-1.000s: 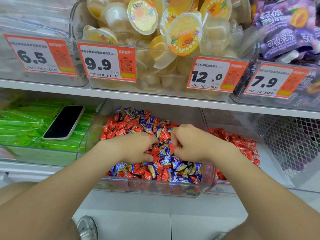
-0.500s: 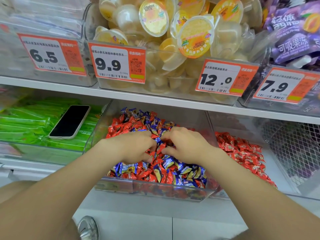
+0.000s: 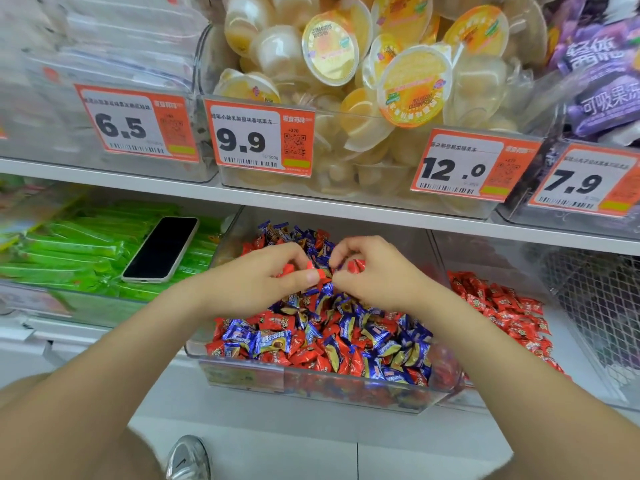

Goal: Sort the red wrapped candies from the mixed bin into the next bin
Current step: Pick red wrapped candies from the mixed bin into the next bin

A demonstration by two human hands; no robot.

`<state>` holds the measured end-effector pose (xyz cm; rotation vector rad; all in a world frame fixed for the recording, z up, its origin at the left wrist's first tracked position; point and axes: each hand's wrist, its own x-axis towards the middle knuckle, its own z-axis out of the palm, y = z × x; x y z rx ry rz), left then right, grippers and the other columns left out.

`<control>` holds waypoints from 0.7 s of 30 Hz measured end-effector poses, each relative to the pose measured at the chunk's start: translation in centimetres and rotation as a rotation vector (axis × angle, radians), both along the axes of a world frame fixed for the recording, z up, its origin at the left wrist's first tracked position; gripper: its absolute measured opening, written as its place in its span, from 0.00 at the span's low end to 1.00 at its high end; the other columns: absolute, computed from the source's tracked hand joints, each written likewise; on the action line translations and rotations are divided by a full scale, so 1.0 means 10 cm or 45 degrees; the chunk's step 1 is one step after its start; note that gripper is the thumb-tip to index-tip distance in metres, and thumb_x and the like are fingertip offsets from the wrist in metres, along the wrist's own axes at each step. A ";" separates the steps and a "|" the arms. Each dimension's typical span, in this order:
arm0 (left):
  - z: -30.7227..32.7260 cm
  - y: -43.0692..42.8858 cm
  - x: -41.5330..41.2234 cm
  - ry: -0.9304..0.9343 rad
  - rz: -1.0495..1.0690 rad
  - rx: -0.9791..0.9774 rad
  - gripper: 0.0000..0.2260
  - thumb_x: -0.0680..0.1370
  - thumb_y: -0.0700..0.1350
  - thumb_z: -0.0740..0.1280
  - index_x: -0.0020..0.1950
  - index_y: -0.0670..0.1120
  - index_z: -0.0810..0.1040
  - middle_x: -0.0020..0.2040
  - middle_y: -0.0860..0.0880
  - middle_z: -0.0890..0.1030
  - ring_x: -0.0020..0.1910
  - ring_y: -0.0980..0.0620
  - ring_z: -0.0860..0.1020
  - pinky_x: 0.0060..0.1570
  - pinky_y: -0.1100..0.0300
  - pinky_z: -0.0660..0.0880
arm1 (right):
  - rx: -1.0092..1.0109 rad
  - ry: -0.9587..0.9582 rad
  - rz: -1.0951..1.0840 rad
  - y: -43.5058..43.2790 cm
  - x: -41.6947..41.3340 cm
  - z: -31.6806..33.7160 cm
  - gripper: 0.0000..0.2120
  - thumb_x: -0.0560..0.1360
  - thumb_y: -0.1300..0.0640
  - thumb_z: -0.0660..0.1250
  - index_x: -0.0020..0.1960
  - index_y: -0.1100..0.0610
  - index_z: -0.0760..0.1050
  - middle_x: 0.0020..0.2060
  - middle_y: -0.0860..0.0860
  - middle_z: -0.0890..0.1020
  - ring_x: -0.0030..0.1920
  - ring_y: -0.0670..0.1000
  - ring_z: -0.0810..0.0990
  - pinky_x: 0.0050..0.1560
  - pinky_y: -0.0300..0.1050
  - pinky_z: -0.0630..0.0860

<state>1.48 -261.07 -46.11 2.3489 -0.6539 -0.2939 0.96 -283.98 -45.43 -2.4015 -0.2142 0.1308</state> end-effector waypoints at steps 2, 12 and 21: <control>0.00 -0.06 -0.09 0.081 0.071 -0.181 0.11 0.82 0.63 0.64 0.54 0.57 0.78 0.42 0.57 0.76 0.36 0.62 0.72 0.41 0.58 0.70 | 0.262 0.105 -0.125 0.08 -0.09 0.01 0.09 0.82 0.56 0.63 0.55 0.48 0.82 0.31 0.47 0.83 0.28 0.47 0.79 0.32 0.43 0.75; 0.03 -0.81 -0.47 -0.286 0.054 -0.441 0.17 0.82 0.53 0.70 0.67 0.56 0.69 0.48 0.53 0.78 0.46 0.60 0.77 0.44 0.69 0.69 | 1.087 0.466 -0.148 -0.27 -0.58 0.20 0.17 0.86 0.53 0.64 0.62 0.66 0.80 0.43 0.56 0.82 0.38 0.48 0.81 0.39 0.41 0.78; 0.18 -1.70 -0.63 -0.028 -0.258 -0.145 0.11 0.82 0.40 0.63 0.56 0.51 0.63 0.37 0.50 0.69 0.27 0.58 0.66 0.28 0.65 0.63 | -0.204 0.036 -0.588 -1.58 -0.73 0.13 0.13 0.75 0.62 0.72 0.53 0.45 0.81 0.47 0.50 0.84 0.36 0.51 0.85 0.35 0.44 0.81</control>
